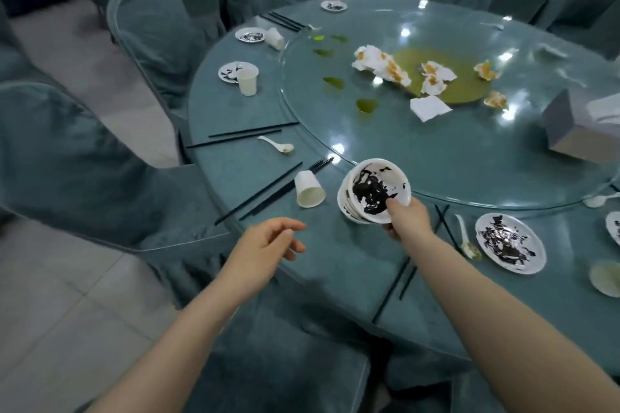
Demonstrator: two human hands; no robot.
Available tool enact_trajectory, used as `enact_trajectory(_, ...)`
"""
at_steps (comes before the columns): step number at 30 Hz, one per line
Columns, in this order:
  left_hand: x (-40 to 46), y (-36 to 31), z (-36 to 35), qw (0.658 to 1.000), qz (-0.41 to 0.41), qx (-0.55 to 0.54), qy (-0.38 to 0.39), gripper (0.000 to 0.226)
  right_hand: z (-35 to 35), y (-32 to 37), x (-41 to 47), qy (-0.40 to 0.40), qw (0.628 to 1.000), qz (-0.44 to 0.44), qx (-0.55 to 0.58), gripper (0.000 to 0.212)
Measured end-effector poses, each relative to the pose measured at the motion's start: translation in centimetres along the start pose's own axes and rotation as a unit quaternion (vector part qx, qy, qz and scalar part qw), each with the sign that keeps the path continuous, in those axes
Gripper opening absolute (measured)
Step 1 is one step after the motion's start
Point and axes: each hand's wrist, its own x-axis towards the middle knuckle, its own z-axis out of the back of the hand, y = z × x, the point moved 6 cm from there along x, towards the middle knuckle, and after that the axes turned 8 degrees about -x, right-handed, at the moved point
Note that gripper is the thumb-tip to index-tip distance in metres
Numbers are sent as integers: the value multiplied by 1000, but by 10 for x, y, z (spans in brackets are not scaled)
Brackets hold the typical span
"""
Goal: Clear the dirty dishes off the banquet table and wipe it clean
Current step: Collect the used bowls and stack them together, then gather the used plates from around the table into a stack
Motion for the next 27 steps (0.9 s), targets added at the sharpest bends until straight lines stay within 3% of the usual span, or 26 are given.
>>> enact_trajectory(3, 1, 11, -6, 1000, 20, 6, -15, 25, -16, -3, 31, 14, 999, 5, -36, 16)
enact_trajectory(11, 15, 24, -27, 996, 65, 24, -49, 24, -13, -29, 70, 20, 958, 9, -286, 44)
enact_trajectory(16, 37, 24, -56, 996, 77, 27, -41, 24, -19, -28, 71, 129, 973, 46, -185, 22)
enact_trajectory(24, 74, 26, -117, 996, 87, 7, 0, 24, 99, -33, 125, -66, 993, 51, -81, 15)
enact_trajectory(27, 84, 25, -136, 996, 88, -5, 5, 25, 134, -42, 150, -95, 994, 22, -50, 16)
